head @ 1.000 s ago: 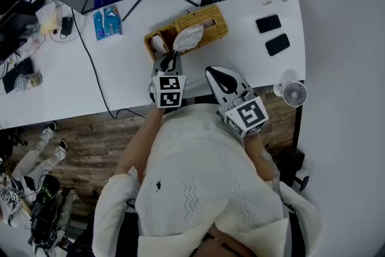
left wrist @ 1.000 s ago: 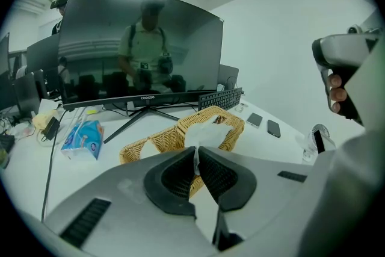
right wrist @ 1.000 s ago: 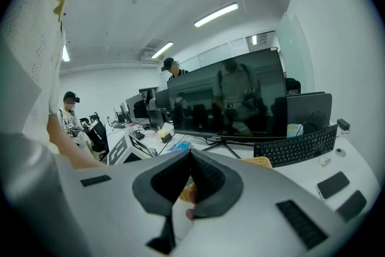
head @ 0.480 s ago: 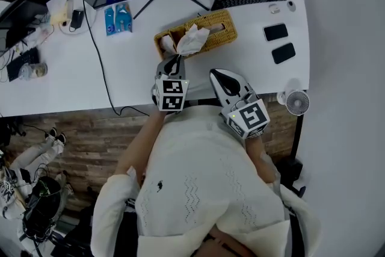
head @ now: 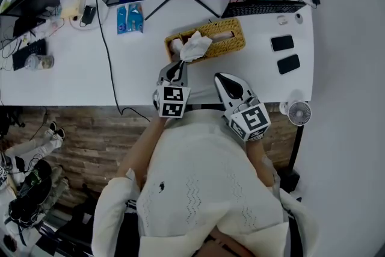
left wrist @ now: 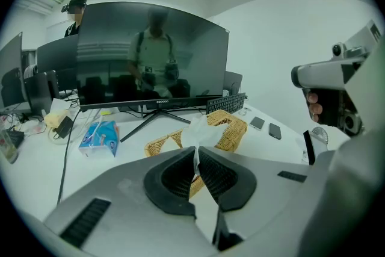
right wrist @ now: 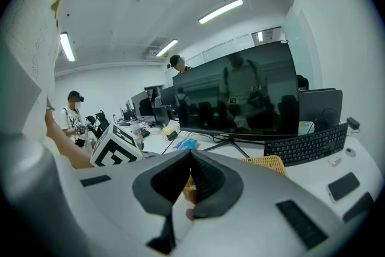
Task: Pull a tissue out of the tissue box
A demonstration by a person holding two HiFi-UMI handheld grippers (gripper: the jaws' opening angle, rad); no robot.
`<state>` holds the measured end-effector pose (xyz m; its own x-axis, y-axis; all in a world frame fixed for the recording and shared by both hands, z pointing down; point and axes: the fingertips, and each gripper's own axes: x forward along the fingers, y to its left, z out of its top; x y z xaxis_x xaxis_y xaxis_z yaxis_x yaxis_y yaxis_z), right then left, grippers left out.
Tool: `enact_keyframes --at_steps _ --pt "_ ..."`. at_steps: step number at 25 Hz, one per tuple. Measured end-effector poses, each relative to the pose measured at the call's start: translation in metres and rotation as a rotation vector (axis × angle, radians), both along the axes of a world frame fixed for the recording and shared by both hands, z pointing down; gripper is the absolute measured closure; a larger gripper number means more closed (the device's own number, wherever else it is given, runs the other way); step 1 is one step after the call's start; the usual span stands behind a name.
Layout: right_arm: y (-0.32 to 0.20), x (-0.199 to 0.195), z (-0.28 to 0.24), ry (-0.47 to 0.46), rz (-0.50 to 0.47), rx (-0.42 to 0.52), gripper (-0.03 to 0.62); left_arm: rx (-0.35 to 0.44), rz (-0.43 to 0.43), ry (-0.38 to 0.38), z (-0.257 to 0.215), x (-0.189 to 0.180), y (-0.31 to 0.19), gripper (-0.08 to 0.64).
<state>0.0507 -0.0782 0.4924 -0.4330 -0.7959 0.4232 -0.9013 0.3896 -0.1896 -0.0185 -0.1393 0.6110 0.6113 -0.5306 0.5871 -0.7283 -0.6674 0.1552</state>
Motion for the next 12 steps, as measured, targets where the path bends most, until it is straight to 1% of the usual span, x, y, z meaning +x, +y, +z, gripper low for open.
enact_keyframes --at_steps 5,12 --pt "-0.001 -0.002 0.0 0.006 -0.005 0.0 0.591 0.003 -0.026 0.025 -0.013 -0.012 0.002 0.538" --pt "-0.002 -0.004 -0.002 0.011 -0.015 0.007 0.591 0.027 -0.053 0.054 -0.035 -0.028 0.005 0.538"
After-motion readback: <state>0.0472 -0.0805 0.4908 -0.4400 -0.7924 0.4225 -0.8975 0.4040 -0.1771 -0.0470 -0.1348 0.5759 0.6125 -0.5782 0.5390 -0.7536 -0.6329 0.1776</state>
